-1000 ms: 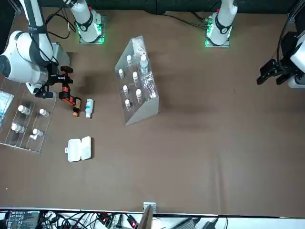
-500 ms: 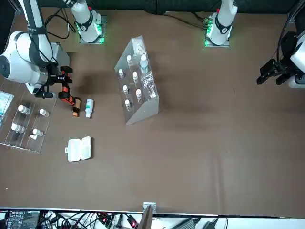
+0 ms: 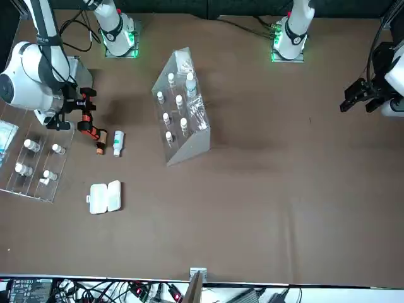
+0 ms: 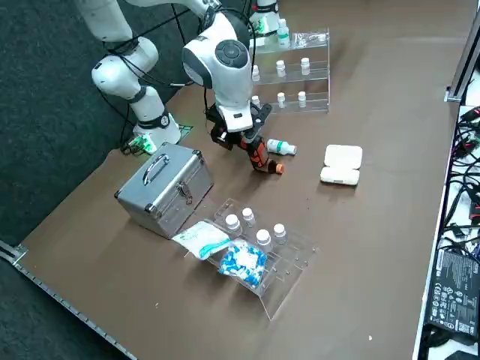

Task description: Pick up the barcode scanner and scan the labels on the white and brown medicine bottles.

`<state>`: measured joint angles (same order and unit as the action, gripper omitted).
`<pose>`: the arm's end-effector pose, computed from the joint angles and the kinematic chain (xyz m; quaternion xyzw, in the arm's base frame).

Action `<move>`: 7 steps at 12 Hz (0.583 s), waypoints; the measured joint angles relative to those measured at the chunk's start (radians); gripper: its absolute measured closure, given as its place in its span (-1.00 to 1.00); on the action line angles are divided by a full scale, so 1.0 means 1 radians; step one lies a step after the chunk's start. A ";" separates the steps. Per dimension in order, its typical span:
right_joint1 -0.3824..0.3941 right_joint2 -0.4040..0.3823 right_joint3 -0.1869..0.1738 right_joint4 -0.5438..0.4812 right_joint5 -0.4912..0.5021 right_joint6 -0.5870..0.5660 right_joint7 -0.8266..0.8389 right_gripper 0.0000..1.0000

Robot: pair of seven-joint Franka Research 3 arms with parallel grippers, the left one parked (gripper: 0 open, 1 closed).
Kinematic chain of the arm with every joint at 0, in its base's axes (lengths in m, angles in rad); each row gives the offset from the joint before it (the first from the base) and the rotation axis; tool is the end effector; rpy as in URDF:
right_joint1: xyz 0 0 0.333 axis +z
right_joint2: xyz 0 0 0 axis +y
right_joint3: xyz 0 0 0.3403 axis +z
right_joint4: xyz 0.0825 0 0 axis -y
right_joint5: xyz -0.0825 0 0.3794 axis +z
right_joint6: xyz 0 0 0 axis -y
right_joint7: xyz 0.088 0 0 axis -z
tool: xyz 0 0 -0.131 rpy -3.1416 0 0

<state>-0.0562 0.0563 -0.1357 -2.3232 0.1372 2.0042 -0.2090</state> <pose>0.4513 -0.0764 0.2972 -0.9807 0.0321 0.1716 0.0879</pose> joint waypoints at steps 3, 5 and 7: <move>0.003 -0.002 0.006 0.008 0.000 0.001 -0.005 0.15; 0.015 -0.012 0.022 0.021 0.001 0.013 -0.007 0.15; 0.047 -0.026 0.032 0.041 0.005 0.014 -0.006 0.15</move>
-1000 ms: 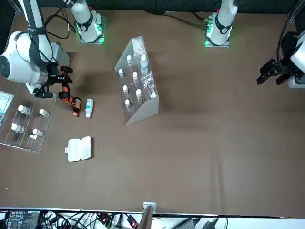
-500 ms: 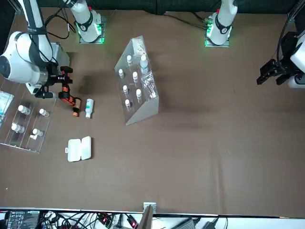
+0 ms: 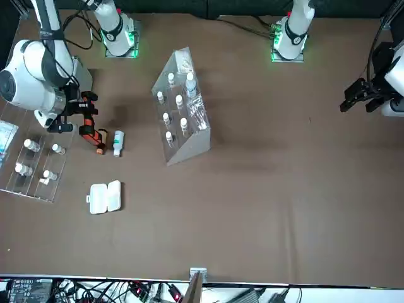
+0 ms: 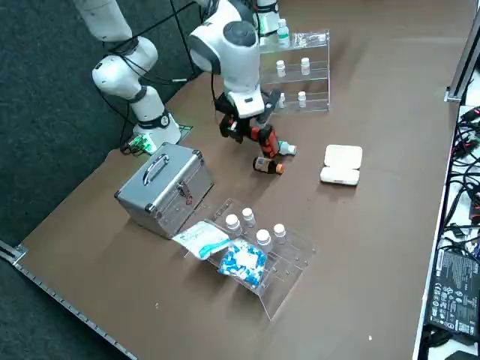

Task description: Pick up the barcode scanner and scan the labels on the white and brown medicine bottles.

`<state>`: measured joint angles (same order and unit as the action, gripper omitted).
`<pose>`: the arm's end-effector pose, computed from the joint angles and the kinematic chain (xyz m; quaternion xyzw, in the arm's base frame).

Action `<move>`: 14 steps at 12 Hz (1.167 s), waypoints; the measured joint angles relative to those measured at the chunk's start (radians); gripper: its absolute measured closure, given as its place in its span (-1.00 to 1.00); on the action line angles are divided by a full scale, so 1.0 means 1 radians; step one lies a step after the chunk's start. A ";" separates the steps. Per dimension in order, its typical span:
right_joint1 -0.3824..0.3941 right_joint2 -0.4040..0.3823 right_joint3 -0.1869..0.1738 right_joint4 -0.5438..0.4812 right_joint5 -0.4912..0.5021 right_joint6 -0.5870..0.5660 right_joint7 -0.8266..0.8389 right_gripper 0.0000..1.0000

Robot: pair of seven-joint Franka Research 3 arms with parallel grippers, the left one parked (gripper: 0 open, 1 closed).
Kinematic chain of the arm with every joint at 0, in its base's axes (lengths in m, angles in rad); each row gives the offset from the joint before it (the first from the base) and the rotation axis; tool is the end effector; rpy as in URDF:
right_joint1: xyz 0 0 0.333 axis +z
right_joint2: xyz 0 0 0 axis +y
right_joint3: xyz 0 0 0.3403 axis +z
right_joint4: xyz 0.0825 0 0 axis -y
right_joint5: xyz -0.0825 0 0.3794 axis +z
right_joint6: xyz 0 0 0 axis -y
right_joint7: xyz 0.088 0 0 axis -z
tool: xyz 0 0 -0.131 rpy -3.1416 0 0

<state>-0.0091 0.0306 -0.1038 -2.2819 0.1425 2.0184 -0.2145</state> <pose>0.4734 -0.0422 0.3249 -0.9876 -0.0101 0.1347 0.0804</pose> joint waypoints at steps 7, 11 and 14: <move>0.207 0.008 0.009 0.033 0.077 0.091 0.196 0.15; 0.324 0.088 0.012 0.076 0.077 0.148 0.328 0.15; 0.420 0.200 0.012 0.143 0.077 0.218 0.389 0.15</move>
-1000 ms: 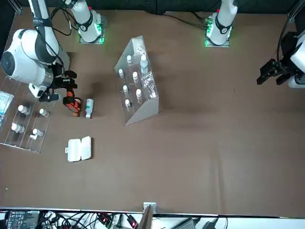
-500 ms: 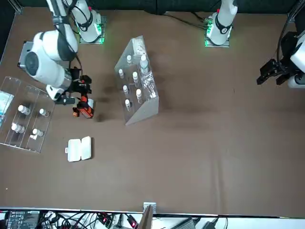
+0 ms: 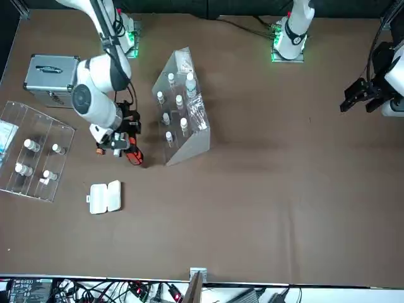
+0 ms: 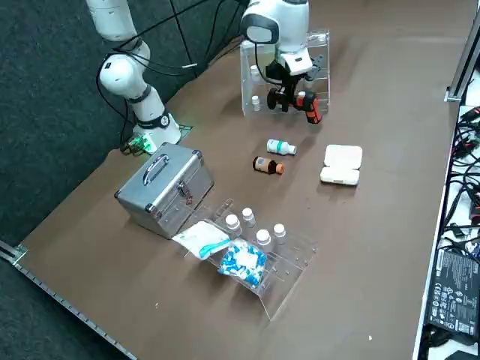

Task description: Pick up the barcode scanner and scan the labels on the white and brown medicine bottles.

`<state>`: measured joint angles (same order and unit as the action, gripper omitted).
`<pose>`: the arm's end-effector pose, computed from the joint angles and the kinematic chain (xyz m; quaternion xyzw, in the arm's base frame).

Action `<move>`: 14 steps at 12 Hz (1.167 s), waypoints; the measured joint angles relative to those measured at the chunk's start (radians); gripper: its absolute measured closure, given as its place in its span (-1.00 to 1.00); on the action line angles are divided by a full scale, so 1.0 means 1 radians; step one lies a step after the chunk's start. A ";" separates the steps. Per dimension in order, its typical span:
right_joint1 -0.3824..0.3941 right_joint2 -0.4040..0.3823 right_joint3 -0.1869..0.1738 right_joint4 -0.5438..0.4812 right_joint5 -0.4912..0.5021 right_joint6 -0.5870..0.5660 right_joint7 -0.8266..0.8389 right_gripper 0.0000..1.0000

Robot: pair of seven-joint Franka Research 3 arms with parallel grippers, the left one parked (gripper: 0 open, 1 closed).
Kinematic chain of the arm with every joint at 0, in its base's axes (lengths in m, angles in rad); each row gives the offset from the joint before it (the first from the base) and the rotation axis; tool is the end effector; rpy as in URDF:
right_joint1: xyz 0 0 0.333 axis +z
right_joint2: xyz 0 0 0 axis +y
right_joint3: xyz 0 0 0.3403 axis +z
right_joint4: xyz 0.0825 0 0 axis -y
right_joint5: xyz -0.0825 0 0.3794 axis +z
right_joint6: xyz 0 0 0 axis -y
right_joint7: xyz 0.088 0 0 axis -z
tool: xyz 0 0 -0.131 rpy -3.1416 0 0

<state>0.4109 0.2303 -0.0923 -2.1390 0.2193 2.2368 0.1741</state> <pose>0.5213 0.1836 0.2909 -0.9954 0.0007 0.0800 0.0530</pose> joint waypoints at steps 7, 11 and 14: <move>0.113 0.074 -0.002 0.003 -0.040 0.082 0.121 0.15; 0.113 0.074 -0.014 -0.034 -0.072 0.137 0.134 0.15; 0.112 0.073 -0.020 -0.069 -0.073 0.188 0.134 0.15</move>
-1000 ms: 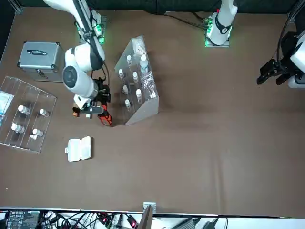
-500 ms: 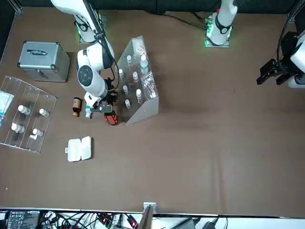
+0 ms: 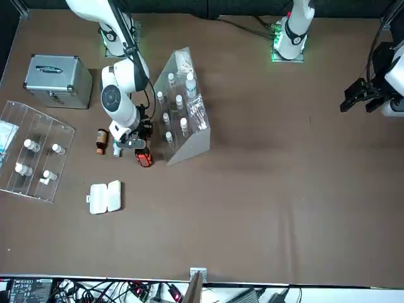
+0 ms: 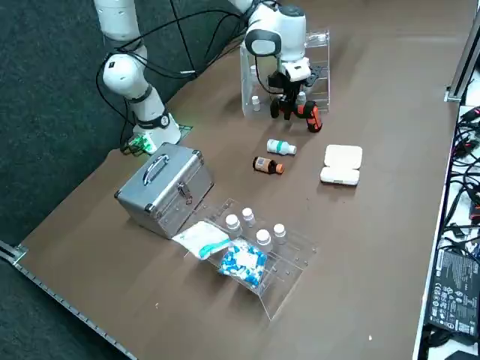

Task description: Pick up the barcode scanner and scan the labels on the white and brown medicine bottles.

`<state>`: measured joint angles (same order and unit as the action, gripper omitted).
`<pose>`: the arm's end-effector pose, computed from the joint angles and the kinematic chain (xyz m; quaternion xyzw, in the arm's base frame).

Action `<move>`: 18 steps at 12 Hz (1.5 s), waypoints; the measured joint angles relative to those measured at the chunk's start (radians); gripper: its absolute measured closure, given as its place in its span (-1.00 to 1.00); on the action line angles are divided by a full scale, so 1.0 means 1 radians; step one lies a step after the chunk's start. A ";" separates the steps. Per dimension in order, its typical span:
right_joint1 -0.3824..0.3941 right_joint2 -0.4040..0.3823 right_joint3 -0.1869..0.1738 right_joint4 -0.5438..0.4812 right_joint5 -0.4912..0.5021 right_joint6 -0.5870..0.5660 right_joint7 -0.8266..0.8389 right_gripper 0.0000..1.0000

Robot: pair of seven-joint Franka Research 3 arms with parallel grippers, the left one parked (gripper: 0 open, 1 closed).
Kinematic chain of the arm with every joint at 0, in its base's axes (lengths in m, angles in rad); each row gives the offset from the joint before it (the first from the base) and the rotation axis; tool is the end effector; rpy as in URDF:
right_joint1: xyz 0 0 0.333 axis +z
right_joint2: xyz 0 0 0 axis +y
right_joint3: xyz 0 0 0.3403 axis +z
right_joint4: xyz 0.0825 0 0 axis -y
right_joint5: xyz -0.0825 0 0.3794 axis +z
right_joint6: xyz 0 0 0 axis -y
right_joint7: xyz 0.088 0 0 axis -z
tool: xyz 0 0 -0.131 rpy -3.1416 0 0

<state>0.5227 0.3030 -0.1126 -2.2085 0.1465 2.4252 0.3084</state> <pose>0.5008 0.2204 0.2382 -0.9987 0.0046 0.0487 0.0125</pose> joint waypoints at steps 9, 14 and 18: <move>-0.002 -0.026 -0.037 -0.034 0.000 0.004 0.001 0.15; -0.002 -0.027 -0.038 -0.039 0.000 0.004 0.007 0.15; -0.003 -0.027 -0.040 -0.046 0.000 0.017 0.013 0.15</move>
<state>0.5198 0.2765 -0.1528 -2.2541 0.1464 2.4425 0.3217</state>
